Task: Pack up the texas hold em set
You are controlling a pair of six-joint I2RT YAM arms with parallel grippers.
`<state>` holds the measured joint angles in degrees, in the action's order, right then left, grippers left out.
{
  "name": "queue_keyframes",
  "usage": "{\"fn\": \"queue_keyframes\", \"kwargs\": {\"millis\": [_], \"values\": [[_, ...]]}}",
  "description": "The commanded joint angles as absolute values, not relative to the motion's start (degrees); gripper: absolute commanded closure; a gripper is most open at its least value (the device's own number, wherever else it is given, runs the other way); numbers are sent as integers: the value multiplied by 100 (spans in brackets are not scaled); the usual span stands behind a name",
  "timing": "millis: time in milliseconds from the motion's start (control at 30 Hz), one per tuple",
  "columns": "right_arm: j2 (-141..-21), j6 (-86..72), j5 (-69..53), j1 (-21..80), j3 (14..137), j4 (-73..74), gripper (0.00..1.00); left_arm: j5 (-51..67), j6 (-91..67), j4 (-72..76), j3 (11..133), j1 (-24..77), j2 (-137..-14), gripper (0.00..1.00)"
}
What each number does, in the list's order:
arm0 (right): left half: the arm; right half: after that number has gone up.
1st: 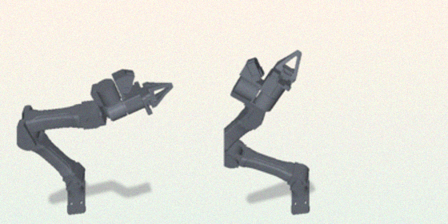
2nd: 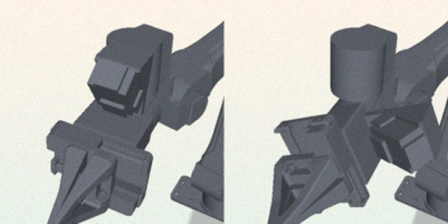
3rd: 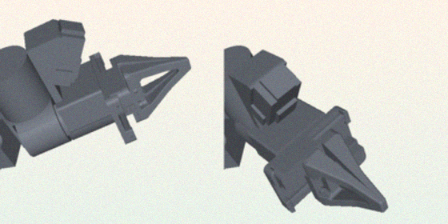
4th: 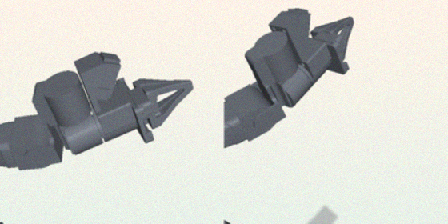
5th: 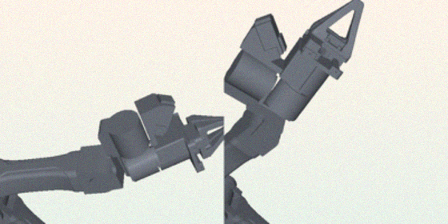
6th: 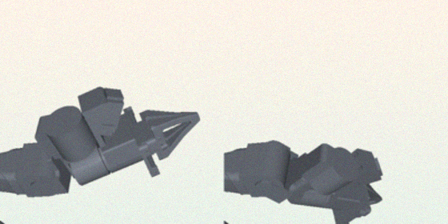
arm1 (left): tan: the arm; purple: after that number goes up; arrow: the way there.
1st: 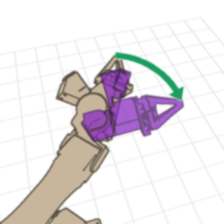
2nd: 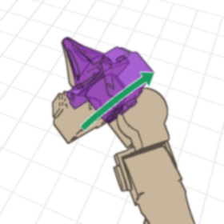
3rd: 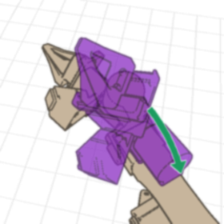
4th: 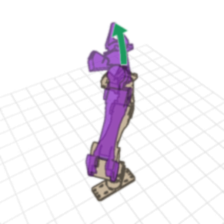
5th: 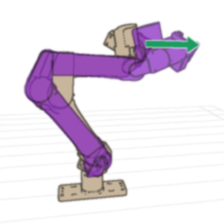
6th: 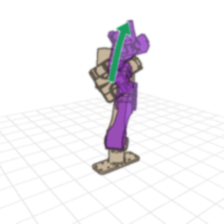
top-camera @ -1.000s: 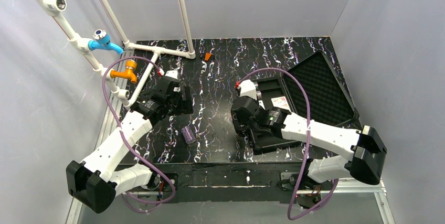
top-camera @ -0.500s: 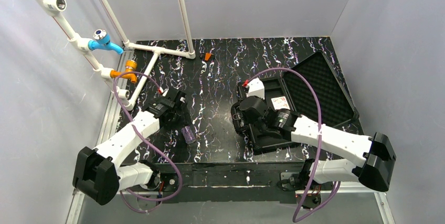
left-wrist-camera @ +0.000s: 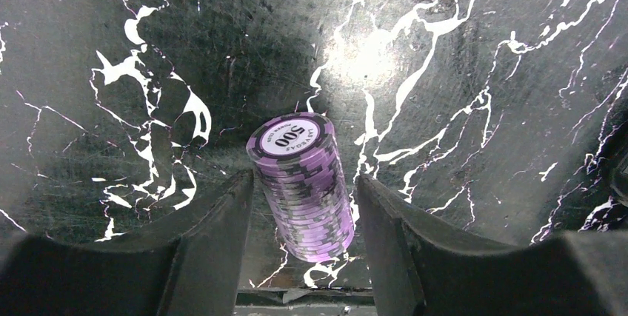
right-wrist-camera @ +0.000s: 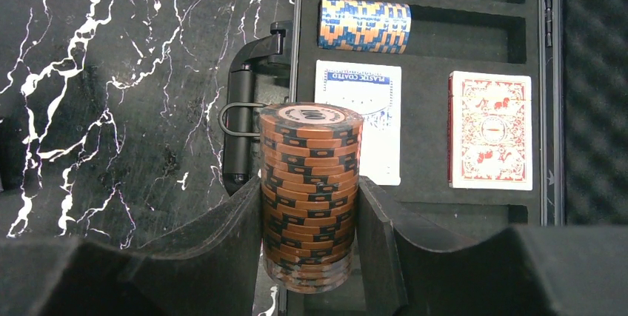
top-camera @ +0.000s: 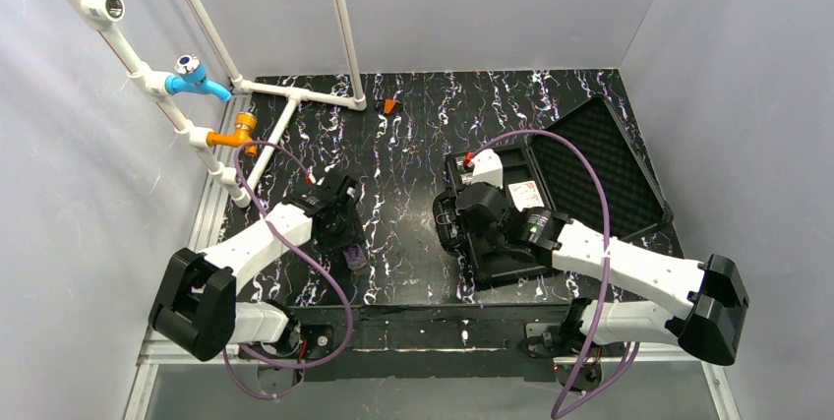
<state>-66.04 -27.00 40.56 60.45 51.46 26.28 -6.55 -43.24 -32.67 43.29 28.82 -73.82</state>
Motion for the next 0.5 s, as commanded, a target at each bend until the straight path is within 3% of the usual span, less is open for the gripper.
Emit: {"fn": "queue_keyframes", "kwargs": {"millis": [0, 267, 467], "values": [[-6398, -2733, 4352, 6014, 5188, 2285, 99, -722, -4445, -3282, 4189, 2930, -7411, 48], [-6302, -2700, 4432, 5977, 5194, 2285, 99, -553, -4347, -3042, 4134, 2944, -7657, 53], [-6276, -2675, 4472, 5951, 5186, 2307, 99, -449, -4198, -2865, 4154, 2978, -7838, 70]]}}
